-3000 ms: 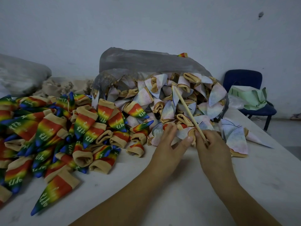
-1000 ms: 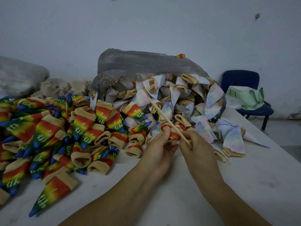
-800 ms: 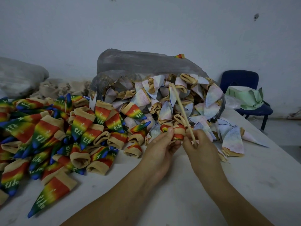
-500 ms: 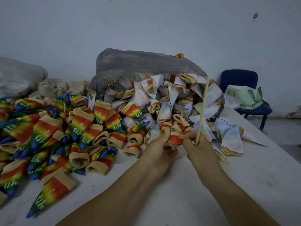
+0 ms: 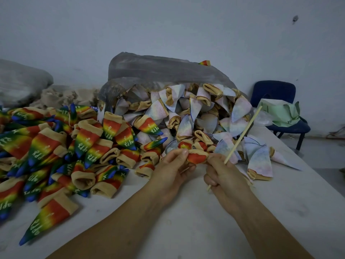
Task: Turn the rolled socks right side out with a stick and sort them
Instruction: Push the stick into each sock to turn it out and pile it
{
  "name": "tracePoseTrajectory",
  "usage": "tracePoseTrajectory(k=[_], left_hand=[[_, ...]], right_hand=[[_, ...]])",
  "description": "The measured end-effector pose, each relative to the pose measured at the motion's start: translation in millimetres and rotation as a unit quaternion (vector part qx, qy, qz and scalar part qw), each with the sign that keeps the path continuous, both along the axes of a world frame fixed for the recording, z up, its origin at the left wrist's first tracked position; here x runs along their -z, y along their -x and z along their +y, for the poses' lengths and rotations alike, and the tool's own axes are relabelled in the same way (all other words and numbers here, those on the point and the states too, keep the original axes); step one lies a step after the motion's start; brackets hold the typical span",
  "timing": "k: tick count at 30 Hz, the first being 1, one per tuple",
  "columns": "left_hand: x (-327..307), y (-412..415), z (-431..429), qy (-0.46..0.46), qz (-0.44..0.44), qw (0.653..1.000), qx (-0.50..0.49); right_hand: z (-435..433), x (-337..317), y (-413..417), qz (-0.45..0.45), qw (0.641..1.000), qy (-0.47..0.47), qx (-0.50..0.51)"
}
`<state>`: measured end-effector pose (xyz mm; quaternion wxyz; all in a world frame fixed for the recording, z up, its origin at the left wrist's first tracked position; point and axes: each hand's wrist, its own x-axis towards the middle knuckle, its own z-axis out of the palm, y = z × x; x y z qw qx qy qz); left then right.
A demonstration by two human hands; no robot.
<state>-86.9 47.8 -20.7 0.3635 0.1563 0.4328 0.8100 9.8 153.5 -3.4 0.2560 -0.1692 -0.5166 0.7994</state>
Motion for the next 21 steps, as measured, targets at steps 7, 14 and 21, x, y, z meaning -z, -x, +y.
tracePoseTrajectory(k=[7,14,21], left_hand=[[-5,1,-1,-0.038,-0.046,0.998,-0.018],[-3,-1,1,-0.025,-0.059,0.998,0.028],[-6,-4,2,0.014,-0.038,0.998,-0.047]], right_hand=[[-3,15,2,-0.118,0.959,-0.256,0.029],[3,18,4,-0.115,0.972,-0.202,0.035],[-5,18,-1,-0.095,0.981,-0.168,-0.008]])
